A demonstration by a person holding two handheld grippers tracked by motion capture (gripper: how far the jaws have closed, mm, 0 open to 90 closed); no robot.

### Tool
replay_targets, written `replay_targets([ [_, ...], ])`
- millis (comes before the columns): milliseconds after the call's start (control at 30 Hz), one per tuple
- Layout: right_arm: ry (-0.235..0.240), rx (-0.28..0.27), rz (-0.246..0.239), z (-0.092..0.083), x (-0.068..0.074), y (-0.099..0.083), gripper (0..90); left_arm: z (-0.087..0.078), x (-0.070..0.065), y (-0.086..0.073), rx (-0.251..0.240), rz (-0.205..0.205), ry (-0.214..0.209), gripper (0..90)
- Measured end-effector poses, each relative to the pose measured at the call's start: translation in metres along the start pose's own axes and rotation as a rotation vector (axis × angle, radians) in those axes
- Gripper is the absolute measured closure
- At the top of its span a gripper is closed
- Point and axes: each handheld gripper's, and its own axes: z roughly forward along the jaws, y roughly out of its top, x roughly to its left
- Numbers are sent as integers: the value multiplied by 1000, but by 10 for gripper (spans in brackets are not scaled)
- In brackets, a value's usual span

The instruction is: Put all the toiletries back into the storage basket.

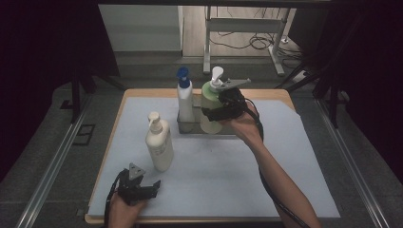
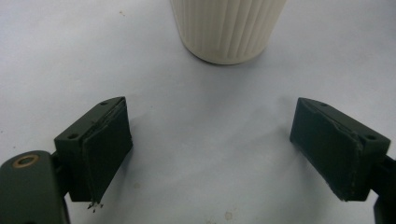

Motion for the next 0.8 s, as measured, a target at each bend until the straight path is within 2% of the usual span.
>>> replay_targets([
  [800,-79,13,45,28,-15,16,127,0,0,0,-1,-1,-1,123],
])
